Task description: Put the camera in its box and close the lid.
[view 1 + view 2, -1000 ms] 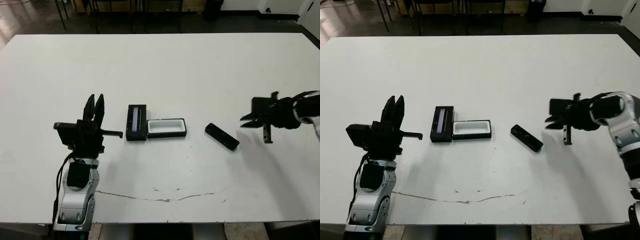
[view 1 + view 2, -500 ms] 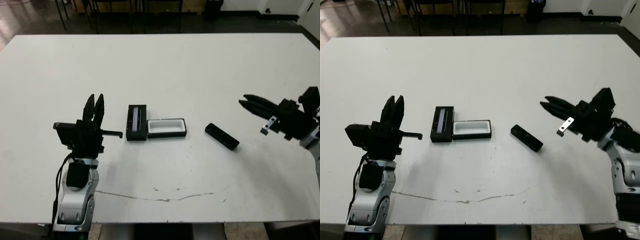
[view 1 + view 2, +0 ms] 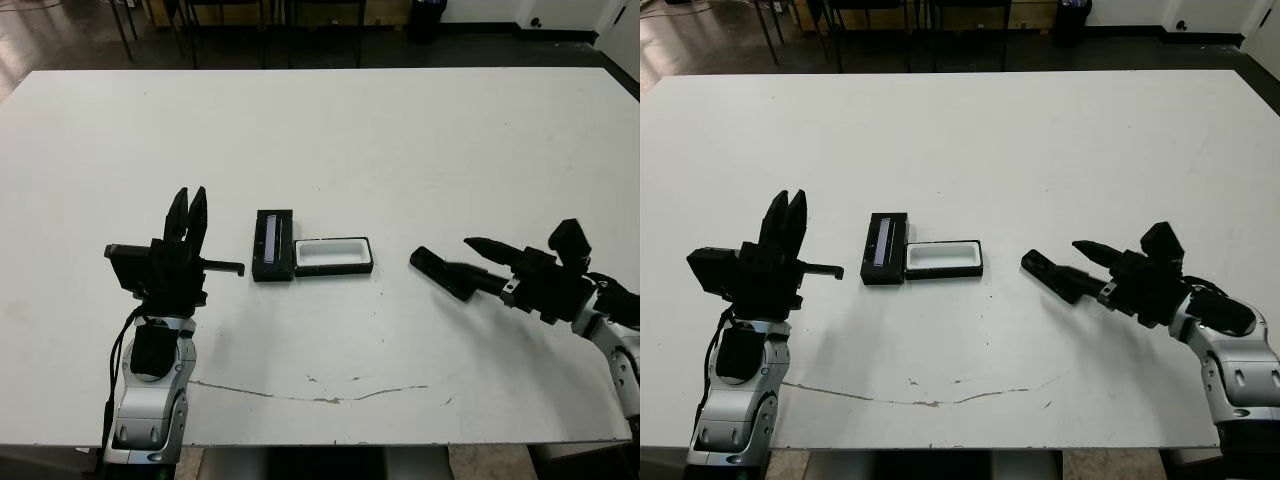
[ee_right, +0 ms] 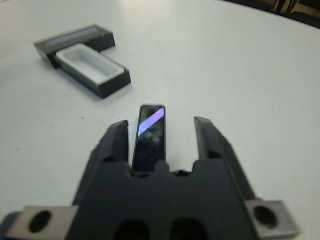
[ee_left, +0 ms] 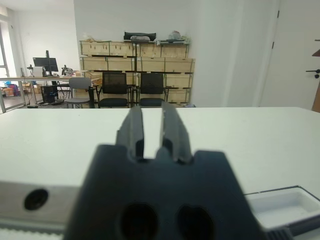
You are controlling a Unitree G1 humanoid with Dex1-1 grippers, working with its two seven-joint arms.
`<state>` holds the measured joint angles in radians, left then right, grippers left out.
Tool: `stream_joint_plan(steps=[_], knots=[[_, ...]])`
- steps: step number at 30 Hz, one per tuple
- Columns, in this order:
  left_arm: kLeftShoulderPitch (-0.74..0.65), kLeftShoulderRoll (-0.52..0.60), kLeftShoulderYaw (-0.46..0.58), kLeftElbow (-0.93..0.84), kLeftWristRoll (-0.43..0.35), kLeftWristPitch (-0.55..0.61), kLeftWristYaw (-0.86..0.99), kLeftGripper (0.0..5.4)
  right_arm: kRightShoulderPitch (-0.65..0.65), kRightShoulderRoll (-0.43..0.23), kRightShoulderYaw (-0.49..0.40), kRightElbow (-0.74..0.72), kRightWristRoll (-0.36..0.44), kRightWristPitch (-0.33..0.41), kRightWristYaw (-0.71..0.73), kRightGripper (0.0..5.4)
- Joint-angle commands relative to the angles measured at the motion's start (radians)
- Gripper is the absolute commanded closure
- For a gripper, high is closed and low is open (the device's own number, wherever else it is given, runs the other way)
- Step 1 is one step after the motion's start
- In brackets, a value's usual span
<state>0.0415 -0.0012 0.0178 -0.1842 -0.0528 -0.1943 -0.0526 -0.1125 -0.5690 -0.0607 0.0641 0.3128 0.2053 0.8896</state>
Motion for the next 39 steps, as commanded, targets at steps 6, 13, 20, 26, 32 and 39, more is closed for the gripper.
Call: stream_joint_plan(steps=[6,13,20,26,32,39], knots=[[0.008,0.011,0.001,0.015,0.003,0.013,-0.004,5.4,-0.002,-0.028,0.027,0.035,-0.047,-0.007,0.011,1.04],[0.01,0.011,0.005,0.013,-0.002,0.017,-0.004,5.4,-0.008,-0.017,0.035,0.08,-0.053,-0.024,0.014,0.01],[0.017,0.017,0.007,0.014,-0.003,0.012,-0.011,5.4,-0.005,0.014,0.044,0.168,-0.042,-0.06,0.031,0.01],[0.023,0.016,0.007,0.008,0.002,0.019,-0.01,5.4,0.026,0.033,0.06,0.157,-0.07,-0.072,-0.022,1.02],[0.02,0.021,0.006,0.018,0.018,0.015,-0.007,5.4,0.046,0.062,0.062,0.169,-0.066,-0.098,-0.057,2.35],[0.017,0.018,0.006,0.024,0.011,0.017,-0.012,5.4,0.055,0.049,0.082,0.147,-0.097,-0.107,-0.076,3.95]])
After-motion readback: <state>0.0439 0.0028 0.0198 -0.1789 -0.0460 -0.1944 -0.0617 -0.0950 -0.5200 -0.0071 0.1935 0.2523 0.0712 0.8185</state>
